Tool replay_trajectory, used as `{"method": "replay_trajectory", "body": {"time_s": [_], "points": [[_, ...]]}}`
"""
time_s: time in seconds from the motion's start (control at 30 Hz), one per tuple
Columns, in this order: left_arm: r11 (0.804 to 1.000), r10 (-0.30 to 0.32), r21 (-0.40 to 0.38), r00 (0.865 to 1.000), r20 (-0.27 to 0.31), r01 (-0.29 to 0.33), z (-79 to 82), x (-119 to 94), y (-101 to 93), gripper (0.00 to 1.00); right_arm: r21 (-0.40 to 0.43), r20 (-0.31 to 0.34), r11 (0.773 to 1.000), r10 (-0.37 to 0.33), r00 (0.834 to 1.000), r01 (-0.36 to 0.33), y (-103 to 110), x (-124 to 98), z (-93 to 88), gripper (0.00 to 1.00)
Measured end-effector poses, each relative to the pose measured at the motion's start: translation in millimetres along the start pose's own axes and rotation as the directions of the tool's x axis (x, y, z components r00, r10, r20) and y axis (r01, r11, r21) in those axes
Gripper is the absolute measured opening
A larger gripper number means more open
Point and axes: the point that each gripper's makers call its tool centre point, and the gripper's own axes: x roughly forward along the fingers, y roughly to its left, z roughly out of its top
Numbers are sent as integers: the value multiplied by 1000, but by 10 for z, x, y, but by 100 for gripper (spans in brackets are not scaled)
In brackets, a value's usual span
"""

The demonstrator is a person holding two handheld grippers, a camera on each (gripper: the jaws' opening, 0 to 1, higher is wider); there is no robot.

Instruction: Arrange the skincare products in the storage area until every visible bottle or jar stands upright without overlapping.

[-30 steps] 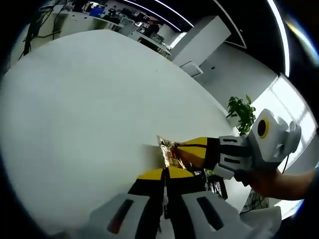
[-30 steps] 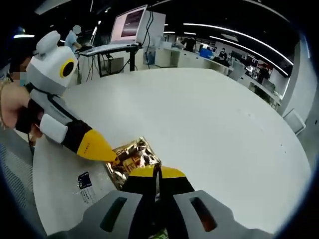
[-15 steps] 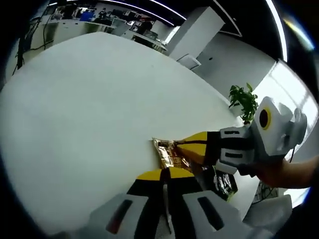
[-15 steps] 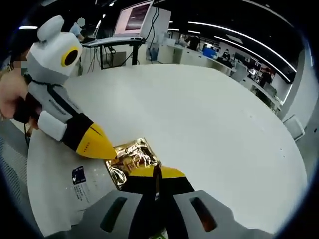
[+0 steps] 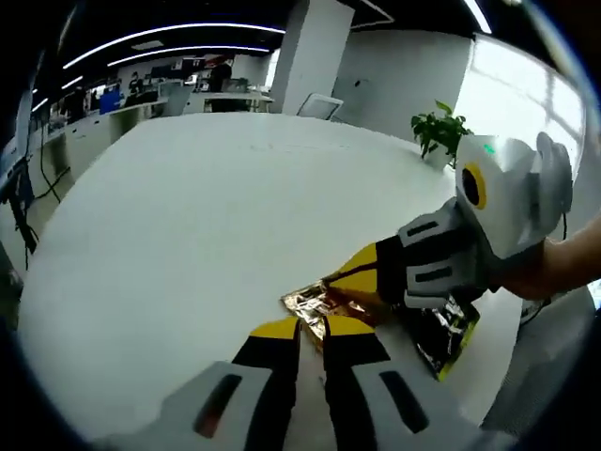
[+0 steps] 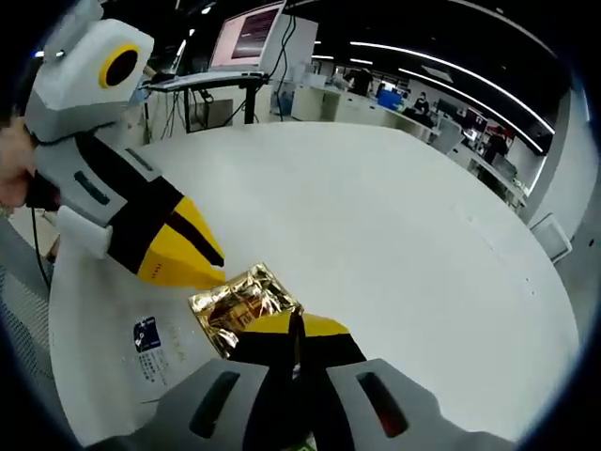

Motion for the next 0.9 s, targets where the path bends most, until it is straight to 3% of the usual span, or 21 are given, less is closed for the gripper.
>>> {"method": "replay_trajectory", "body": {"time_s": [0.03, 0.17, 0.23, 0.33, 0.57, 0.9], "points": [[998, -9, 60, 1000, -7, 9, -5, 62, -1, 8, 2, -2, 1000, -3, 1000, 3, 1, 4, -2, 1], [988, -42, 147, 998, -35, 47, -17, 185, -156, 10, 9, -9, 1000, -7, 1000, 7, 0, 2, -14, 1], [973, -14, 229, 998, -59, 28, -26, 218, -179, 16, 13, -10, 1000, -8, 1000, 9, 0, 4, -13, 1], [956, 32, 295, 995, -94, -3, -99, 250, -156, 25, 17, -10, 1000, -8, 1000, 8, 2, 6, -16, 1], [956, 25, 292, 996, -90, 3, -58, 267, -71, 31, 20, -11, 1000, -11, 1000, 11, 3, 10, -16, 1], [946, -40, 315, 993, -114, 74, -73, 267, -94, 32, 15, -18, 1000, -20, 1000, 21, 3, 6, -23, 1]]}}
